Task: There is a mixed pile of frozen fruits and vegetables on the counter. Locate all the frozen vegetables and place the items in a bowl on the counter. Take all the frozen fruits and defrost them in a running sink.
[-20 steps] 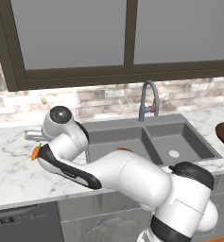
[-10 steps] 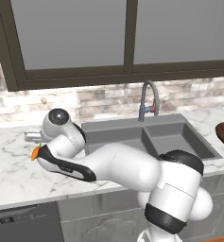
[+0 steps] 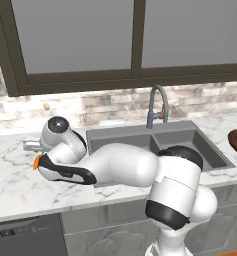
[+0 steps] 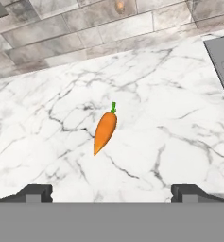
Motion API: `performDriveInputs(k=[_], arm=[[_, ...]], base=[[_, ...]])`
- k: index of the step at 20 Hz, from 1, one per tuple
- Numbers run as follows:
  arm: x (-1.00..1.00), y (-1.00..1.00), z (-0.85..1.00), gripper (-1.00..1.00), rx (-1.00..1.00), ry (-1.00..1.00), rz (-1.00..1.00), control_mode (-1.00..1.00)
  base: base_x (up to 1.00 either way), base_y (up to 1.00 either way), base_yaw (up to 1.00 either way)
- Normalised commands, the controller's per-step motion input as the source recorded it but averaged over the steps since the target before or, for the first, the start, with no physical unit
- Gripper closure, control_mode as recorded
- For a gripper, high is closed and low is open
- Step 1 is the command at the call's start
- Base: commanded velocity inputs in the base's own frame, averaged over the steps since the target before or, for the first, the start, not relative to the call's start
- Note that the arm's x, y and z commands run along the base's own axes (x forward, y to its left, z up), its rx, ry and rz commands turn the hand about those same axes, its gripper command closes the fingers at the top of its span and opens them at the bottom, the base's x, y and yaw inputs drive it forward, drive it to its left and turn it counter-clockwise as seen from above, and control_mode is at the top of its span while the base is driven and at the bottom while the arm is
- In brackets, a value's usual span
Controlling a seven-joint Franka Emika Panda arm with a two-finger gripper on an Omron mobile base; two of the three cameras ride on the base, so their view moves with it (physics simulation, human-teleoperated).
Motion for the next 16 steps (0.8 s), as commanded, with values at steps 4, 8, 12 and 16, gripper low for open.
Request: performDriveInputs(k=[4, 8, 12, 16], arm=[[0.07, 0.08, -0.02, -1.00, 0.00, 0.00, 0.00, -1.00], [0.00, 0.00, 0.00, -1.00, 0.00, 0.00, 0.00, -1.00], [0.00, 0.00, 0.00, -1.00, 0.00, 0.00, 0.00, -1.00], [0.00, 0.00, 0.00, -1.00, 0.00, 0.00, 0.00, -1.00]], base=[[0.00, 0.00, 0.00], [0.00, 0.00, 0.00], [0.00, 0.00, 0.00], [0.00, 0.00, 0.00]])
